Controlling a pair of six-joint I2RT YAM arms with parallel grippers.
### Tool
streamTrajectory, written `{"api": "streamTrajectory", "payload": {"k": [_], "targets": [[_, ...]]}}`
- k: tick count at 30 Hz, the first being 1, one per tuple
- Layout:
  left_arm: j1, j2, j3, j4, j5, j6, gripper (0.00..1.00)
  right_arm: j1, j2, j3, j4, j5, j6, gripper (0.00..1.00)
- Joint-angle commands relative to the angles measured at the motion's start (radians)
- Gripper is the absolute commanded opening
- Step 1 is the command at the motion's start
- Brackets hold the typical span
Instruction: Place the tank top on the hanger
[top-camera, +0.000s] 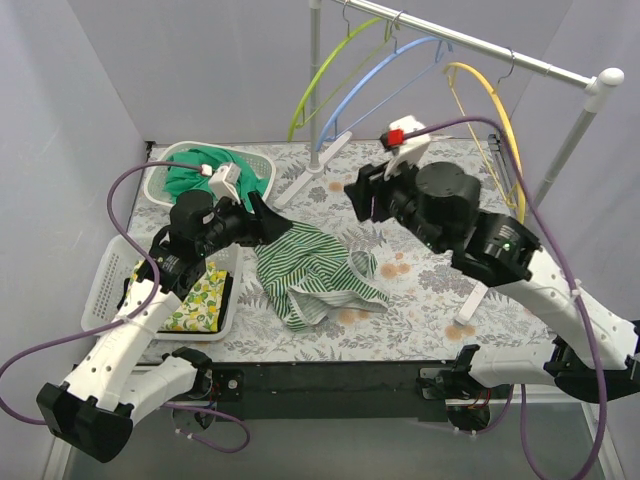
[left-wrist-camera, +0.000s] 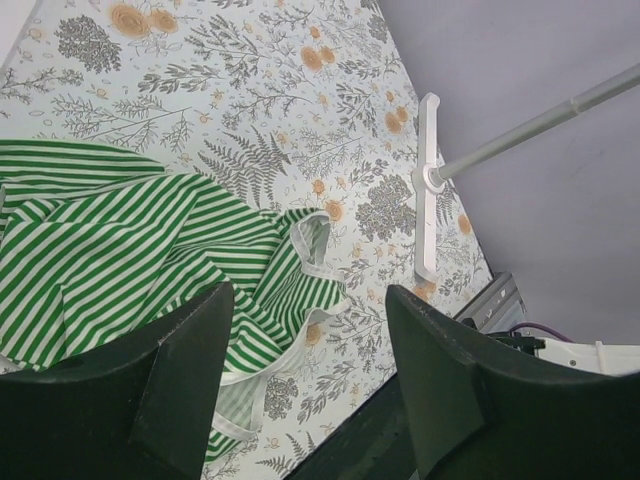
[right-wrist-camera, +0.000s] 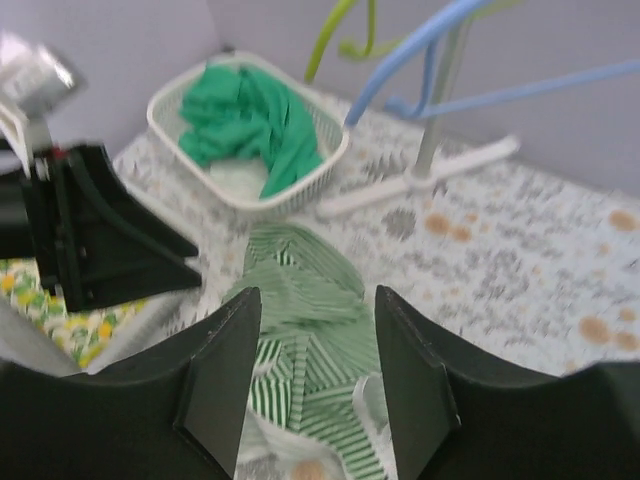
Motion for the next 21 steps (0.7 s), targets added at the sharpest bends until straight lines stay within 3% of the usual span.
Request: {"api": "streamTrajectory", "payload": {"k": [1,5,11,16,21], "targets": [[0.004,-0.019,0.067,-0.033,0.011,0.030,0.62,0.001,0.003,0.209,0.040,0.214,-0.184,0.57],[0.004,-0.009,0.087,-0.030,0.016,0.036,0.62,0.000,0.071,0.351,0.040,0.499,-0.331,0.59],[0.004,0.011,0.123,-0.038,0.023,0.059,0.62,-0.023,0.105,0.413,0.040,0.648,-0.440,0.63],[0.004,0.009,0.138,-0.041,0.051,0.061,0.62,-0.055,0.037,0.387,-0.004,0.620,-0.393,0.68],[0.004,-0.006,0.127,-0.035,0.071,0.055,0.63,-0.144,0.040,0.410,-0.245,0.479,-0.200,0.71]]}}
